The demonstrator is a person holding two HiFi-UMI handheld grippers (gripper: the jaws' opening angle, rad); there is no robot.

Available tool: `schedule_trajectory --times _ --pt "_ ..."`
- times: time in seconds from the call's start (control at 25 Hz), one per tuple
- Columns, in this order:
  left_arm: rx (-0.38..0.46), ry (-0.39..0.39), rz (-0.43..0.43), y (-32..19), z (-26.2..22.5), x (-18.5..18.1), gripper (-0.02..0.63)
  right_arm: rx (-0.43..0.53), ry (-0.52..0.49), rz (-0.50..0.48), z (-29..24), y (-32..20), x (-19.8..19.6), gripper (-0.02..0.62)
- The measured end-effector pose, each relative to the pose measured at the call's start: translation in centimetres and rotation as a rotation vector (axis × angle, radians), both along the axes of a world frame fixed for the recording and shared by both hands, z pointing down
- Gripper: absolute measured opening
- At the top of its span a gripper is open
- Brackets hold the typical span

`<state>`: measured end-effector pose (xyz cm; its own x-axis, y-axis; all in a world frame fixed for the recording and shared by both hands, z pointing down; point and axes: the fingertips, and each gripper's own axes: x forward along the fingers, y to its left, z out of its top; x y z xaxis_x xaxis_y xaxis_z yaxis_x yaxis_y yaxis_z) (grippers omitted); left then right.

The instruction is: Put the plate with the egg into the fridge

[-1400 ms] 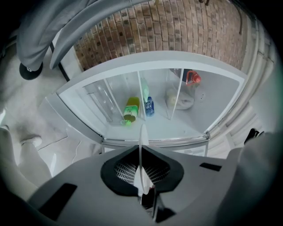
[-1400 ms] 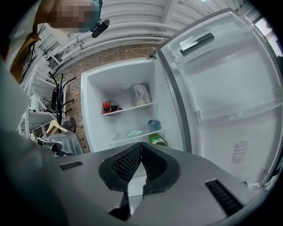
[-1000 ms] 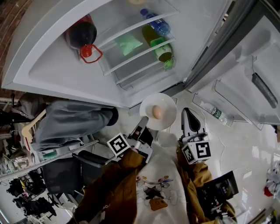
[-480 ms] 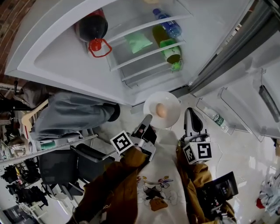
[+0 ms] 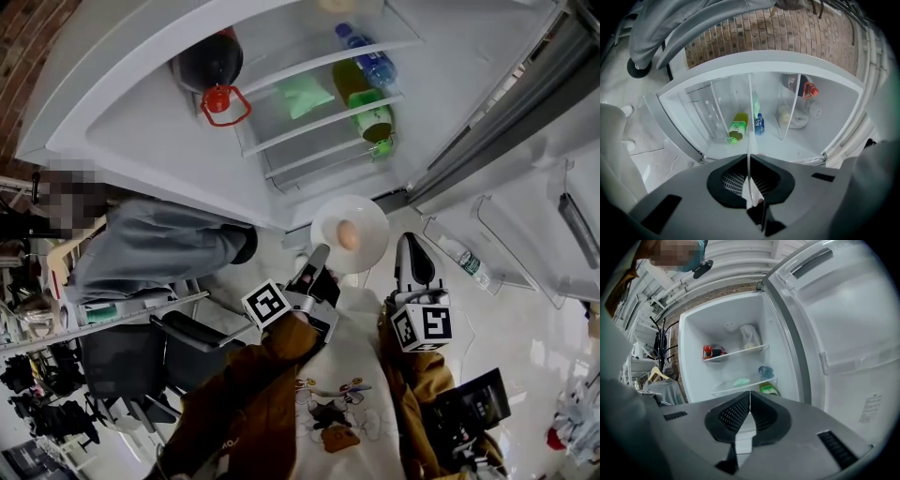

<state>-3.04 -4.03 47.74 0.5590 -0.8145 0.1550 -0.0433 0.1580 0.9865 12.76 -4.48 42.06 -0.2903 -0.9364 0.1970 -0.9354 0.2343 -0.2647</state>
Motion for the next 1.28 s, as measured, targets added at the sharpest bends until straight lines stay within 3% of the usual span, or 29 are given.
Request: schedule_trajectory --times 0.36,0.68,1.28 --pt "-0.006 -0.081 0.005 -1.6 2.1 0.6 0.018 -0.039 0.014 0.001 1.1 -1.1 -0.6 0.008" --pt "0.005 -0.100 -0.036 -3.3 3.1 0.8 0.018 -0.111 -0.035 0.009 2.9 -2.5 -0.7 0.008" --pt "0.008 -0.134 -0.132 -6.2 5.0 -0.1 0.018 -0.119 0.001 -0.018 4.7 -4.5 -1.4 0.008"
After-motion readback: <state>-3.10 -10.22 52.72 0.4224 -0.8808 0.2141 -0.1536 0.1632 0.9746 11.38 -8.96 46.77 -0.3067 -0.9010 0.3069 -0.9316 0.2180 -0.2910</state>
